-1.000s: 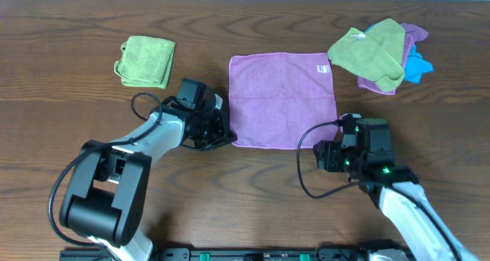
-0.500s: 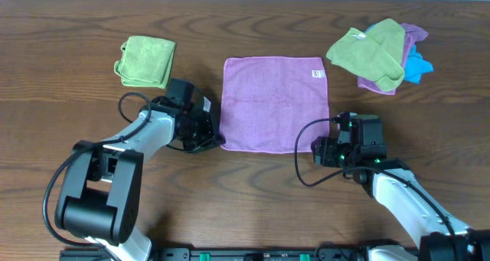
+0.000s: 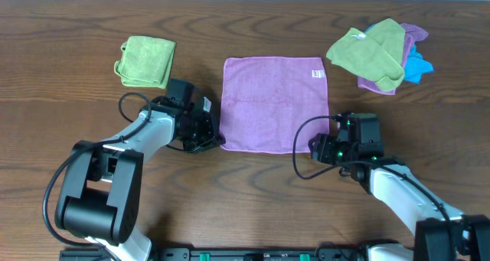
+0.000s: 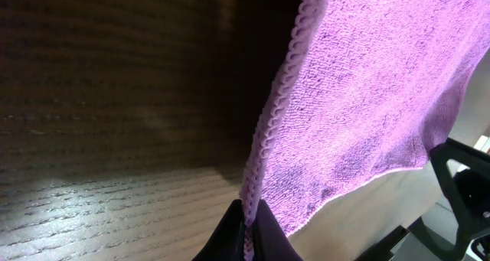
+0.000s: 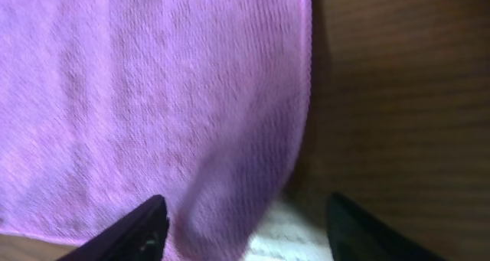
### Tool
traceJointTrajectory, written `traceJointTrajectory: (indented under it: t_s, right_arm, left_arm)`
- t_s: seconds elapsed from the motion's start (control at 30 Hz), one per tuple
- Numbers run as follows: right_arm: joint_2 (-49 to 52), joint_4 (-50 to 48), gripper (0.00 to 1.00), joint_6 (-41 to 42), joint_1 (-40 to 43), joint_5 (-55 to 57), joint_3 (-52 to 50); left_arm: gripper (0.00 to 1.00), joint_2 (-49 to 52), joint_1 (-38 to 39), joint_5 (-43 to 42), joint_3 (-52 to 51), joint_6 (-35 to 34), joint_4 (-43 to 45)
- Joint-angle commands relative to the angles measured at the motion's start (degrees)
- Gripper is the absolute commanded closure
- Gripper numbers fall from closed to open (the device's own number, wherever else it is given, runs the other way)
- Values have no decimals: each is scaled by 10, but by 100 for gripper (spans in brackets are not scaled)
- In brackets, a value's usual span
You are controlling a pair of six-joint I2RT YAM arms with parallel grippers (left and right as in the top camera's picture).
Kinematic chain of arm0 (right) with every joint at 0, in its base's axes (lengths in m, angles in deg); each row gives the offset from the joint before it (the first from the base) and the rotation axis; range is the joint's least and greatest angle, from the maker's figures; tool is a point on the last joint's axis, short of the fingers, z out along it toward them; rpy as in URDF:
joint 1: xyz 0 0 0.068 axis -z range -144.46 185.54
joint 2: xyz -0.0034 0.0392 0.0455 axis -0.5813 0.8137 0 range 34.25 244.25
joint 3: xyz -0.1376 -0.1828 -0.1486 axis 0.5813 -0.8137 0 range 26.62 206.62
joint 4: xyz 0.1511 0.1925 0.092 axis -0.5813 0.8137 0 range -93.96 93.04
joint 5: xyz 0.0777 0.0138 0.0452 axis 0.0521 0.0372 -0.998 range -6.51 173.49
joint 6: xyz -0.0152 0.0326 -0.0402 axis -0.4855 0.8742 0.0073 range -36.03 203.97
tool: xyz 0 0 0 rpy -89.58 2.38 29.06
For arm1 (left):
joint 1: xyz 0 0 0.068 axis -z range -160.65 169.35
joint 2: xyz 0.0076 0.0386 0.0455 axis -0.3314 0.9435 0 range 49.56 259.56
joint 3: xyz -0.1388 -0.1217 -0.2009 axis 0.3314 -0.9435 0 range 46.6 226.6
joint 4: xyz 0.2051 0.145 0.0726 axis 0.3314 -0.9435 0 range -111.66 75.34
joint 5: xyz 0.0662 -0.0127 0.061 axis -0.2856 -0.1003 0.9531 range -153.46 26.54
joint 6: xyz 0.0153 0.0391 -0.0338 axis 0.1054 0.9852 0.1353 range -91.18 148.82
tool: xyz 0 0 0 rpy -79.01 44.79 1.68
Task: Fold the cloth
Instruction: 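Lift the near edge with both grippers and fold it toward the far edge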
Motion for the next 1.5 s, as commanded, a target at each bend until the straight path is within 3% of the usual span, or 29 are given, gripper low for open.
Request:
traceJointTrajectory:
  t_s: [0.0, 0.1, 0.17, 0.23, 0.27, 0.43, 0.67, 1.0, 1.2, 1.47]
  right_arm:
    - [19, -4, 44, 26, 4, -17, -3]
    - [24, -13, 62, 26, 4, -21, -3]
    - [24, -19, 67, 26, 4, -21, -3]
    - [24, -24, 93, 26, 4, -21, -3]
    - [24, -24, 99, 26, 4, -23, -3]
    - [15, -20, 99, 8, 4, -59, -2]
    - [-58, 53, 99, -10, 4, -54, -2]
    - [-176, 168, 99, -22, 4, -54, -2]
    - [-196, 83, 99, -11, 4, -8, -2]
    - [-111, -71, 99, -4, 4, -5, 2]
  left_arm:
    - [94, -12, -2, 8, -2, 8, -2]
    - [94, -12, -2, 8, -2, 8, -2]
    - [94, -12, -2, 5, -2, 8, -3]
    - [94, -12, -2, 1, -2, 8, -2]
    - [94, -12, -2, -4, -2, 9, -2]
    - [94, -16, -2, -21, -2, 14, -14]
    - [94, -61, -2, 12, -2, 63, -108]
    - [94, -159, -2, 41, -2, 55, -184]
    - [94, -190, -2, 57, -2, 5, -119]
    - [94, -169, -2, 116, -2, -55, -1]
